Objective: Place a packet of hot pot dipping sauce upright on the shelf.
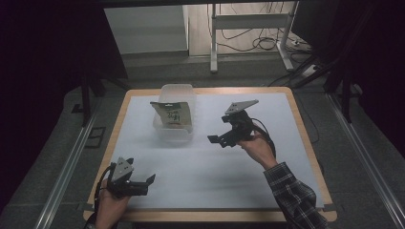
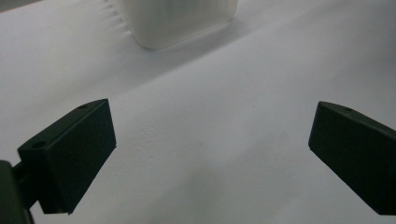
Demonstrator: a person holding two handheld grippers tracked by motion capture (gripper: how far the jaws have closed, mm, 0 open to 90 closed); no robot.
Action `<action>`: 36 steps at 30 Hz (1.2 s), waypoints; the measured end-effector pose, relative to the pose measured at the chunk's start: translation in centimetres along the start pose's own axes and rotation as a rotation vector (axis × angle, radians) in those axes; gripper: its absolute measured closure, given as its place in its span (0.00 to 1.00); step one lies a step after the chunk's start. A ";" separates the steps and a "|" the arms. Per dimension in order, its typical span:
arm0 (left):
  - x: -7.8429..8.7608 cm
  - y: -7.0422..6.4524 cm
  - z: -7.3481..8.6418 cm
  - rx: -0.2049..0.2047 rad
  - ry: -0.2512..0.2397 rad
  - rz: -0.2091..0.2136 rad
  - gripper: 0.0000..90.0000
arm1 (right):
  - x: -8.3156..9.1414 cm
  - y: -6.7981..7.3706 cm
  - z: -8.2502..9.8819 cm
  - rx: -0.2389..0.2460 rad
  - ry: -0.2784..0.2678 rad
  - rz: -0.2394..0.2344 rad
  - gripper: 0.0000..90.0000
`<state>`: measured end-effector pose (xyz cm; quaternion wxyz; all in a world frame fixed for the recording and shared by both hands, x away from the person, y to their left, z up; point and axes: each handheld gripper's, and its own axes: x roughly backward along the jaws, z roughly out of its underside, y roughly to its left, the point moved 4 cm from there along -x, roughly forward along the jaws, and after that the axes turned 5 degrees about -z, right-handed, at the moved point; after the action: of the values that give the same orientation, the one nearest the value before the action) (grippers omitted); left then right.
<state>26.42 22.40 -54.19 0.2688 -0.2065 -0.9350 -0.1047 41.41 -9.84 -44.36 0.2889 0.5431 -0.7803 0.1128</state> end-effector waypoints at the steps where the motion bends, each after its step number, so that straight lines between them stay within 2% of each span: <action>1: 0.0 0.0 0.0 0.000 0.000 0.000 0.01 | 0.1 0.1 0.2 -0.003 0.002 0.002 0.00; 16: -0.1 -0.1 0.0 -0.002 0.001 0.008 0.01 | 2.7 0.8 4.1 -0.016 -0.001 0.060 0.00; 32: -0.1 -0.2 0.1 -0.006 0.006 0.012 0.01 | 5.2 1.0 10.0 -0.069 -0.011 0.126 0.00; 36: -0.1 -0.2 0.1 -0.006 0.007 0.012 0.01 | 5.3 0.8 11.6 -0.080 0.020 0.158 0.00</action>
<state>26.40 22.19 -54.33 0.2719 -0.2124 -0.9325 -0.1068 35.57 -19.37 -50.53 0.3083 0.4667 -0.8216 0.1094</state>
